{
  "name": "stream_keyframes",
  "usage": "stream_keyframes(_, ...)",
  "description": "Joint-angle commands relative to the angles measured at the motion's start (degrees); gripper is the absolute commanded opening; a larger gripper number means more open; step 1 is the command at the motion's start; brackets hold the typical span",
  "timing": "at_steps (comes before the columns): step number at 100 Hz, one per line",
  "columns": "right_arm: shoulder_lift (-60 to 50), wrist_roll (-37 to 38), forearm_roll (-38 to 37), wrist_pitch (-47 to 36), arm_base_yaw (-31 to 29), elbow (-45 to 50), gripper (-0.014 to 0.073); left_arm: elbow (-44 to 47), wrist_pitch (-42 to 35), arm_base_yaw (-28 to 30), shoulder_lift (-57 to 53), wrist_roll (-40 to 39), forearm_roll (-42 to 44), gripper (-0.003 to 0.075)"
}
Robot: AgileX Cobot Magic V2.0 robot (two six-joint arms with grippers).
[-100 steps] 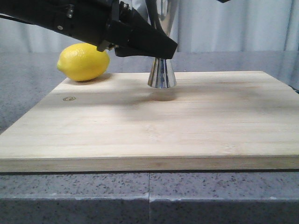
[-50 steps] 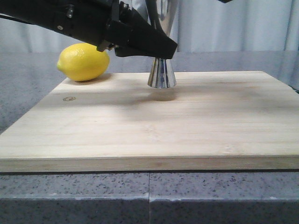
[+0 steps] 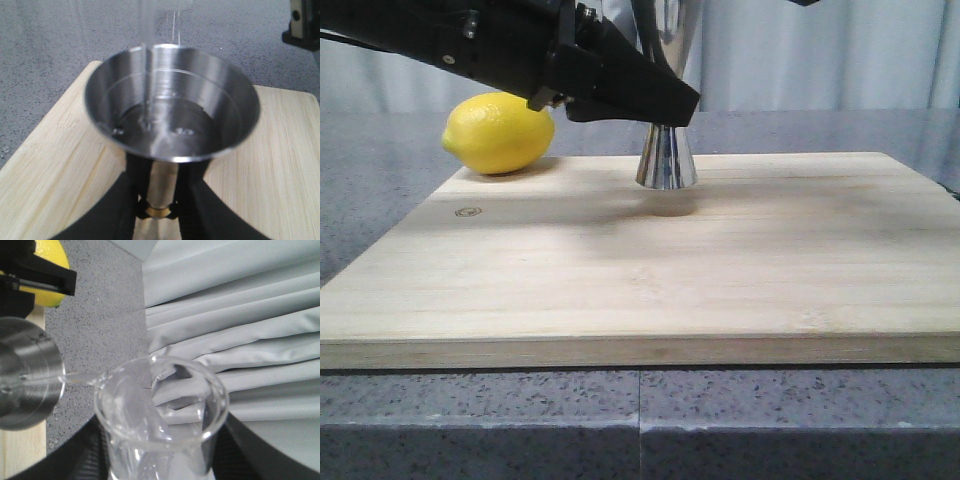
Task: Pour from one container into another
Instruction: 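Tilt the beaker with the right gripper, pouring liquid into the jigger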
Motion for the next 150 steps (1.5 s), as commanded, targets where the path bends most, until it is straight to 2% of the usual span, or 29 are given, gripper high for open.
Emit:
stream_keyframes(1,-1.6,-0.2,-0.6,-4.0,-0.1,-2.3,0.0298,-1.8,2.5,-0.5,-3.1,-0.2,-4.0,0.0082)
stream_keyframes(32,-1.6,-0.2,-0.7,-4.1,-0.1,-2.3,0.0298,-1.8,2.5,-0.5,-3.1,-0.2,-4.0,0.0082)
stream_keyframes(44,-1.6,-0.2,2.8,-3.3,-0.1,-2.3,0.0298,-1.8,2.5,-0.5,-3.1,-0.2,-4.0,0.0082)
stream_keyframes(77,-1.6,-0.2,4.3,-3.1,-0.1,-2.3,0.0298,-1.8,2.5,-0.5,-3.1,-0.2,-4.0,0.0082)
stream_keyframes(96,-1.6,-0.2,3.9,-3.1,-0.1,-2.3,0.0298,-1.8,2.5,-0.5,-3.1,-0.2,-4.0,0.0082)
stream_keyframes(109,-1.6,-0.2,-0.3,-3.1,-0.1,-2.3,0.0298,-1.8,2.5,-0.5,-3.1,-0.2,-4.0,0.0082)
stream_keyframes(136,-1.6,-0.2,0.4,-3.0,-0.1,-2.3,0.0298,-1.8,2.5,-0.5,-3.1,-0.2,-4.0,0.0082)
stream_keyframes(145,-1.6,-0.1,3.6,-3.0,-0.1,-2.3,0.0298,-1.8,2.5,-0.5,-3.1,-0.2,-4.0,0.0082)
stream_keyframes(150,-1.6,0.5,7.7,-3.0,-0.1,-2.3,0.0298,-1.8,2.5,-0.5,-3.1,-0.2,-4.0,0.0082)
